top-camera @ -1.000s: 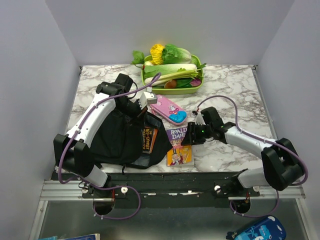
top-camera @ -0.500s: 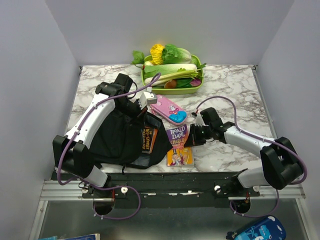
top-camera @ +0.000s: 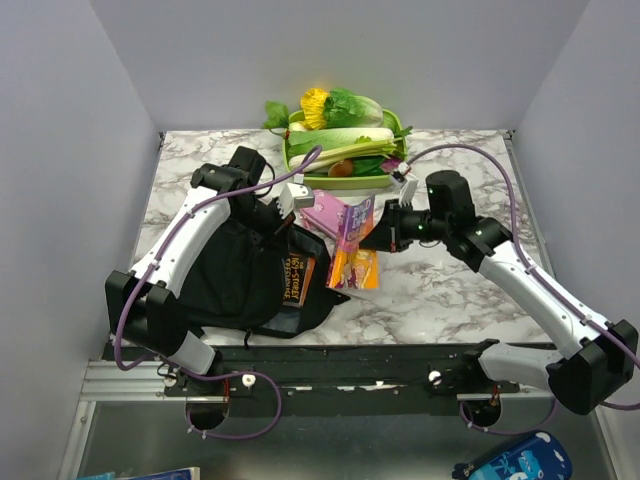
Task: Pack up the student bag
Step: Place the book in the student bag.
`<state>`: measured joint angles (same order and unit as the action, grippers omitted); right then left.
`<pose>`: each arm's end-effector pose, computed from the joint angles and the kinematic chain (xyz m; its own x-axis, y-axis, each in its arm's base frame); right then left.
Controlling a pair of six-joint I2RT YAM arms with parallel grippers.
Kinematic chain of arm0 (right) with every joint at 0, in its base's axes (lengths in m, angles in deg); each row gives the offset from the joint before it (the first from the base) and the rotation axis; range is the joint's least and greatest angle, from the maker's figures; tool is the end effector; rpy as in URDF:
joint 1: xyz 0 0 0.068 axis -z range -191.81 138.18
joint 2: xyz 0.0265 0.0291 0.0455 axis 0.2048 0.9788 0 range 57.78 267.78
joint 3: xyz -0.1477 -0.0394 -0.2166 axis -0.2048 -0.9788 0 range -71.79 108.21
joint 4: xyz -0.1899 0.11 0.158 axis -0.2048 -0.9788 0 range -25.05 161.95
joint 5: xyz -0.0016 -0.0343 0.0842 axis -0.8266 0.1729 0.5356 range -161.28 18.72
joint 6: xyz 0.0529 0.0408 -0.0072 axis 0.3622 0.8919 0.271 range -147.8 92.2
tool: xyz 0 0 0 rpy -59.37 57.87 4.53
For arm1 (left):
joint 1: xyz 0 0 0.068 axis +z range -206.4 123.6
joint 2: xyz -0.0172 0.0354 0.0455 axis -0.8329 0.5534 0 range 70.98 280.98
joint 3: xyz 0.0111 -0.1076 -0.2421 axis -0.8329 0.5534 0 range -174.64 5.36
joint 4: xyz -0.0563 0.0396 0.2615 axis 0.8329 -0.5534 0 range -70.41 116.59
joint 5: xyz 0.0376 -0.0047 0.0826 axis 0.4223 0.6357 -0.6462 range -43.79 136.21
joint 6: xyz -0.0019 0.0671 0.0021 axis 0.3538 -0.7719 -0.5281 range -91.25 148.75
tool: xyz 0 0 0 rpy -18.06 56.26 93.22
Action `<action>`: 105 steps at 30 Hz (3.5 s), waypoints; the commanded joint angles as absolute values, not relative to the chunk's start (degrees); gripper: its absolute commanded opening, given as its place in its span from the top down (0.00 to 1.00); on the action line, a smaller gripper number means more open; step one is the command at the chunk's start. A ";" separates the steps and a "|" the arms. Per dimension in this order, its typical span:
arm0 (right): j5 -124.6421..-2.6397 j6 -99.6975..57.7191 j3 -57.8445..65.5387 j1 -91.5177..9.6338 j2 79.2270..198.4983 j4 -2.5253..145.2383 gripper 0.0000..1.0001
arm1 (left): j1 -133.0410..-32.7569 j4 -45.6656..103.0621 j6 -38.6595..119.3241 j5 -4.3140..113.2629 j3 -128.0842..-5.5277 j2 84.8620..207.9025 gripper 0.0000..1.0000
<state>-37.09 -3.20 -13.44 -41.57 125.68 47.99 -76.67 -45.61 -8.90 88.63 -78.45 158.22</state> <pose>0.2310 0.1667 0.3023 -0.7761 -0.0469 -0.6288 -0.5434 0.5556 0.6293 0.2628 -0.1355 0.3039 -0.4673 0.6534 -0.5955 0.8819 0.2974 -0.3657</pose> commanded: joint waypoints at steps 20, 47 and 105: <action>-27.86 -1.78 -5.01 -53.38 153.92 62.99 0.99 | -76.88 -45.74 -6.93 89.19 -81.12 154.74 1.00; -20.91 -1.69 5.82 -56.81 157.09 60.54 0.99 | -76.09 -44.33 -5.44 90.68 -79.89 152.98 1.00; -47.20 -9.52 -5.52 -59.54 159.02 65.88 0.68 | -76.00 -47.67 -7.81 91.48 -81.65 155.35 1.00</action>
<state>-49.13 -8.58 -6.95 -57.33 156.30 61.86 -75.91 -46.37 -6.84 87.29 -79.61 155.42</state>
